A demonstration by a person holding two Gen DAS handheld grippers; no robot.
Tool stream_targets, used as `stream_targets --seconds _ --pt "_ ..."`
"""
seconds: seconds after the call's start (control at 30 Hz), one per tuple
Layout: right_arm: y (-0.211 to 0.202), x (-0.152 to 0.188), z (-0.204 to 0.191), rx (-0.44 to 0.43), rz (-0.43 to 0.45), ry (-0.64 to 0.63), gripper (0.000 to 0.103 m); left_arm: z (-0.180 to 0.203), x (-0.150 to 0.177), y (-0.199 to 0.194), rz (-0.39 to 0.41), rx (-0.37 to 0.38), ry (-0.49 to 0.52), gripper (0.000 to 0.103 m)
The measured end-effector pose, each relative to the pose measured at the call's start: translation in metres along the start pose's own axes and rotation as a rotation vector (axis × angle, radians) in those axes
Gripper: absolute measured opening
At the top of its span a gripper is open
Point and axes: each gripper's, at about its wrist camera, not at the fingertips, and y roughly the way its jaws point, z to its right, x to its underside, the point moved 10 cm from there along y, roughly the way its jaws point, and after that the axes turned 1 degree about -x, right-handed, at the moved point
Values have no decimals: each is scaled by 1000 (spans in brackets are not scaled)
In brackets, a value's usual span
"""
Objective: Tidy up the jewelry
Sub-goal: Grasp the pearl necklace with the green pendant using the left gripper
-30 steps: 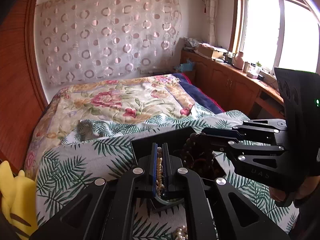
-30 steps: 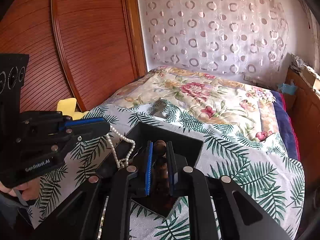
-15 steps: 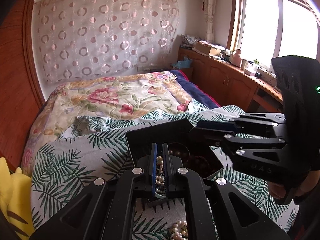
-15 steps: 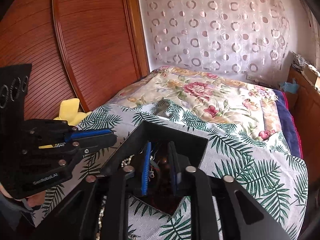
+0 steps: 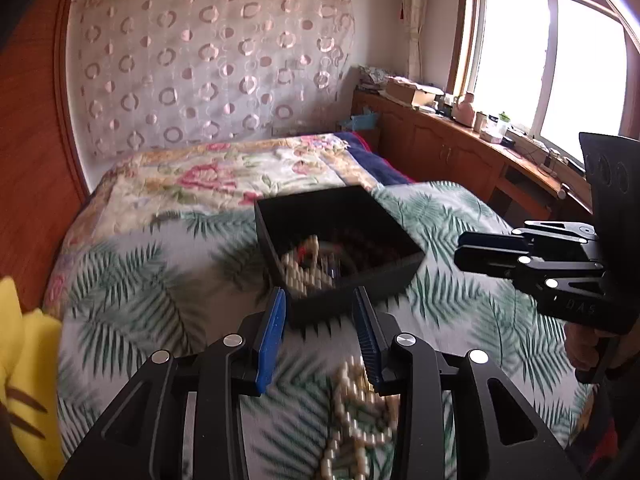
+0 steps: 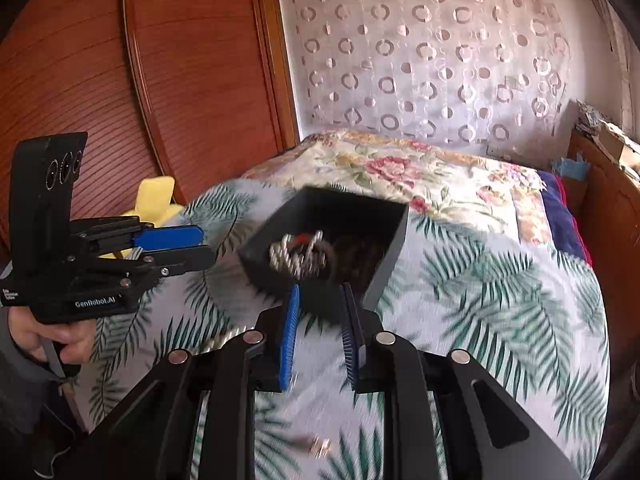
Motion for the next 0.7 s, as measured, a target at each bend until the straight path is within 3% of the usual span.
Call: stream_targets --seconds 0.07,0.43,0.7 --pt "-3 14 -6 -5 -11 6 34 -1 13 -4 -14 6 -9 34" --pt "-18 69 -15 22 -66 4 35 -8 76 -21 -83 7 -38 34" --pt "-16 94 -17 26 -106 16 35 4 95 -18 -130 2 -2 30"
